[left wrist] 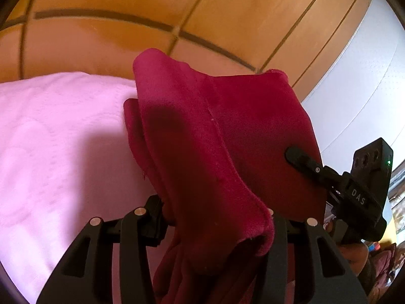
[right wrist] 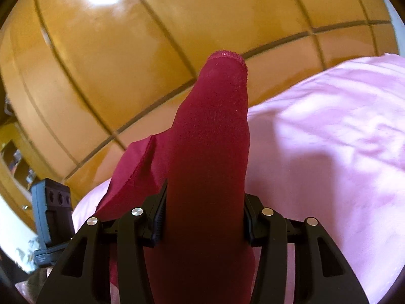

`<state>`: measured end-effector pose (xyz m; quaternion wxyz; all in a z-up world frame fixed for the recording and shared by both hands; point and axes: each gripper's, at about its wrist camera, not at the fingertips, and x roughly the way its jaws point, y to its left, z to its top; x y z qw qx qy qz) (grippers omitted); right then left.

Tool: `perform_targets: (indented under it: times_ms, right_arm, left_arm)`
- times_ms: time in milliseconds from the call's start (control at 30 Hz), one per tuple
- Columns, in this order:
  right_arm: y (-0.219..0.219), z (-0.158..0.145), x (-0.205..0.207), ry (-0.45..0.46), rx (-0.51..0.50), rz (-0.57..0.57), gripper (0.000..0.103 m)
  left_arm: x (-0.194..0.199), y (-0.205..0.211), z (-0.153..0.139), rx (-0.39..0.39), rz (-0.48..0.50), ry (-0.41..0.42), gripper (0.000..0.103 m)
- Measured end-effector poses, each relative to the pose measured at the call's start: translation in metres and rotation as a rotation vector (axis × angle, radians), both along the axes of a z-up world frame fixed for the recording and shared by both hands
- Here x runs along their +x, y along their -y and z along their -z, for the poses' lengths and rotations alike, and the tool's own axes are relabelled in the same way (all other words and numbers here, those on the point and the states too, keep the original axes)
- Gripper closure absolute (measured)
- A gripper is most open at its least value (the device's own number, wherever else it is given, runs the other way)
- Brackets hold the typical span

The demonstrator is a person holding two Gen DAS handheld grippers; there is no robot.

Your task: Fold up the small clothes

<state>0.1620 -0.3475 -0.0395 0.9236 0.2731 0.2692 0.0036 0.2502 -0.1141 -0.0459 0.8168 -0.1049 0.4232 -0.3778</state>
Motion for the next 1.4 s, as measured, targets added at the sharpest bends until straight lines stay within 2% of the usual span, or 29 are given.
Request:
perform_targets:
  times_ms: [100, 167, 233, 300, 333, 400, 467, 500, 567, 633, 667, 700, 767, 867, 1000, 1033, 1133, 1200, 1333, 1400]
  right_arm:
    - [0.020, 0.019, 0.006, -0.044, 0.008, 0.042, 0.056]
    - [0.032, 0.038, 0.011, -0.096, 0.036, 0.080, 0.056]
    - [0.045, 0.061, 0.011, -0.131, 0.094, 0.124, 0.052]
    - [0.049, 0.071, 0.007, -0.122, 0.125, 0.140, 0.039]
    - [0.050, 0.073, 0.006, -0.122, 0.128, 0.148, 0.037]
    - [0.048, 0.070, 0.004, -0.129, 0.110, 0.146, 0.028]
    - [0.045, 0.063, -0.002, -0.137, 0.066, 0.155, 0.026]
    - [0.047, 0.059, -0.005, -0.129, 0.051, 0.165, 0.026]
    - [0.052, 0.042, -0.018, -0.094, 0.022, 0.216, 0.026]
    - [0.055, 0.029, -0.024, -0.043, 0.004, 0.239, 0.033]
    - [0.054, 0.019, -0.022, -0.019, -0.029, 0.227, 0.050]
    - [0.050, 0.011, -0.017, -0.012, -0.069, 0.204, 0.056]
    - [0.040, 0.002, -0.001, -0.017, -0.130, 0.147, 0.063]
    - [0.031, 0.005, 0.027, -0.061, -0.184, 0.095, 0.063]
    - [0.032, 0.027, 0.056, -0.158, -0.234, 0.118, 0.063]
    - [0.030, 0.030, 0.061, -0.176, -0.236, 0.125, 0.063]
    - [0.034, 0.047, 0.071, -0.208, -0.208, 0.129, 0.063]
    - [0.030, 0.054, 0.075, -0.219, -0.252, 0.137, 0.063]
    - [0.030, 0.059, 0.074, -0.209, -0.297, 0.148, 0.063]
    - [0.030, 0.060, 0.071, -0.201, -0.304, 0.151, 0.063]
  left_arm:
    - [0.010, 0.023, 0.017, 0.052, 0.020, -0.032, 0.058]
    - [0.017, 0.028, 0.026, 0.092, 0.012, -0.024, 0.053]
    - [0.018, 0.032, 0.032, 0.092, 0.016, -0.021, 0.047]
    - [0.021, 0.033, 0.037, 0.081, 0.019, -0.032, 0.043]
    - [0.020, 0.029, 0.038, 0.074, 0.021, -0.037, 0.041]
    - [0.016, 0.022, 0.038, 0.073, 0.010, -0.044, 0.038]
    - [0.008, 0.008, 0.025, 0.061, -0.043, -0.040, 0.038]
    - [0.005, 0.004, 0.020, 0.060, -0.070, -0.021, 0.039]
    - [-0.011, -0.007, -0.005, 0.054, -0.156, 0.090, 0.039]
    - [-0.017, -0.006, -0.027, 0.039, -0.175, 0.179, 0.039]
    - [-0.018, -0.002, -0.034, 0.039, -0.170, 0.207, 0.039]
    - [-0.015, 0.009, -0.040, 0.042, -0.152, 0.227, 0.039]
    - [-0.008, 0.030, -0.046, 0.062, -0.081, 0.235, 0.050]
    - [0.006, 0.067, -0.040, 0.151, -0.019, 0.252, 0.053]
    - [0.035, 0.085, -0.007, 0.268, -0.031, 0.175, 0.053]
    - [0.041, 0.087, 0.000, 0.290, -0.044, 0.179, 0.058]
    - [0.050, 0.095, 0.018, 0.314, -0.029, 0.222, 0.057]
    - [0.047, 0.095, 0.022, 0.314, -0.027, 0.257, 0.057]
    - [0.044, 0.090, 0.024, 0.293, -0.033, 0.272, 0.057]
    - [0.043, 0.090, 0.022, 0.286, -0.026, 0.273, 0.052]
